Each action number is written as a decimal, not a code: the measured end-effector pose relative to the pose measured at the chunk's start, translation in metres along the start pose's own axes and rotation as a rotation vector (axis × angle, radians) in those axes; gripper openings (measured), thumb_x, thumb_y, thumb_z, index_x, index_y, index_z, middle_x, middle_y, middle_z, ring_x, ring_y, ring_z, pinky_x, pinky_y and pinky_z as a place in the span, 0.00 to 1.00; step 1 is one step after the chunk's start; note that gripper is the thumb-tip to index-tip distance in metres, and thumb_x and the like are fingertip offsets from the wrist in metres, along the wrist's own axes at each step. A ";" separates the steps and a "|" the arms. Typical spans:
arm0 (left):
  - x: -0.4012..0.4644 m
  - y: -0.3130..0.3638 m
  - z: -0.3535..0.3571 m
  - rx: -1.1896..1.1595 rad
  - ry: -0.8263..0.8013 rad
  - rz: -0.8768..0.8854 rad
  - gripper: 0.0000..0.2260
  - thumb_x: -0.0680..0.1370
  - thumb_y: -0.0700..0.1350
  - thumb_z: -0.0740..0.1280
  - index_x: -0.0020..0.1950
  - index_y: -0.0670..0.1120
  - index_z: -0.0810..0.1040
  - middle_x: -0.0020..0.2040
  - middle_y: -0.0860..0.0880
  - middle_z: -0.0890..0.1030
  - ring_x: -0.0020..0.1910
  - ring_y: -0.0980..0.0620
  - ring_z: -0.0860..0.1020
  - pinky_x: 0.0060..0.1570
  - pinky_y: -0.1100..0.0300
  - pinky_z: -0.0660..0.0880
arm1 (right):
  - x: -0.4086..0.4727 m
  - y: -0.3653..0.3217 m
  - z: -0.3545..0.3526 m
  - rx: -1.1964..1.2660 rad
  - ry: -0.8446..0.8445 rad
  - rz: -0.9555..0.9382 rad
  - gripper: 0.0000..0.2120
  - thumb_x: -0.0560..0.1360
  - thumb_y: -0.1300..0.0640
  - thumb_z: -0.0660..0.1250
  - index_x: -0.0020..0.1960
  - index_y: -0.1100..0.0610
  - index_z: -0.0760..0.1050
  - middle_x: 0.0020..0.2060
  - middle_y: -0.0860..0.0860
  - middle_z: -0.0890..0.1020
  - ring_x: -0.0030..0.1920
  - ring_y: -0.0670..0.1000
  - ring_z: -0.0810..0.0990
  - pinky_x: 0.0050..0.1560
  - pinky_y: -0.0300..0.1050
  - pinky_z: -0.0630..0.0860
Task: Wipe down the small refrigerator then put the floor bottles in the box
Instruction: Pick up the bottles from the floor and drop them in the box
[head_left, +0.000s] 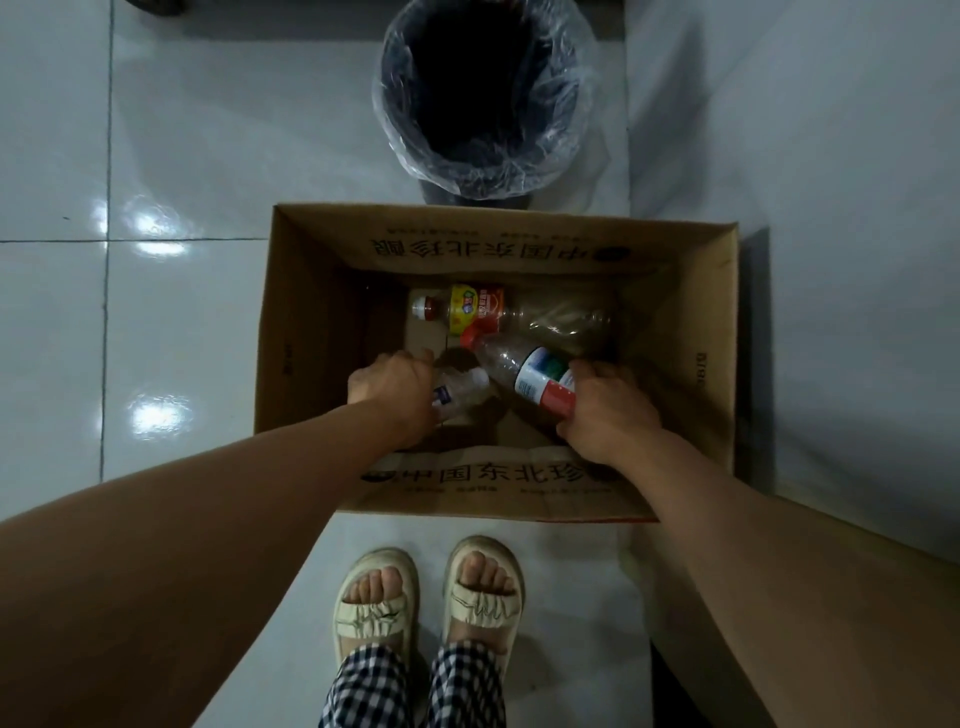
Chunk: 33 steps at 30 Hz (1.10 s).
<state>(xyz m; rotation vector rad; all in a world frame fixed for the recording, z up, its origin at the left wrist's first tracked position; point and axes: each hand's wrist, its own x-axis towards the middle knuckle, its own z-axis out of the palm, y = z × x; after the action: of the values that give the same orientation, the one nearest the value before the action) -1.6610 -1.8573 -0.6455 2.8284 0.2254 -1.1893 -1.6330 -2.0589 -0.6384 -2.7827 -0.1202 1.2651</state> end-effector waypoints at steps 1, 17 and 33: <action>-0.004 0.001 -0.004 0.018 0.009 0.023 0.25 0.74 0.53 0.69 0.66 0.47 0.66 0.61 0.44 0.73 0.60 0.45 0.73 0.48 0.53 0.71 | -0.005 -0.001 -0.001 -0.020 0.006 -0.018 0.35 0.72 0.52 0.72 0.73 0.52 0.58 0.70 0.54 0.65 0.69 0.57 0.63 0.66 0.54 0.66; -0.147 -0.025 -0.196 0.073 0.179 0.125 0.21 0.76 0.46 0.66 0.67 0.48 0.66 0.61 0.46 0.74 0.62 0.46 0.72 0.58 0.51 0.69 | -0.169 -0.063 -0.150 -0.156 0.128 -0.190 0.30 0.72 0.55 0.70 0.70 0.52 0.63 0.67 0.52 0.67 0.69 0.55 0.64 0.67 0.52 0.67; -0.401 -0.139 -0.437 0.001 0.456 -0.012 0.21 0.77 0.51 0.64 0.67 0.47 0.65 0.63 0.47 0.74 0.61 0.45 0.74 0.56 0.52 0.70 | -0.396 -0.198 -0.391 -0.357 0.442 -0.432 0.29 0.74 0.56 0.67 0.71 0.55 0.61 0.65 0.56 0.68 0.65 0.56 0.68 0.61 0.51 0.69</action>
<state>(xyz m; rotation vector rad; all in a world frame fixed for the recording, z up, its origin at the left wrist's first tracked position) -1.6521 -1.7134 -0.0537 3.0605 0.2618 -0.5262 -1.6052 -1.9205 -0.0650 -2.9992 -0.9331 0.5580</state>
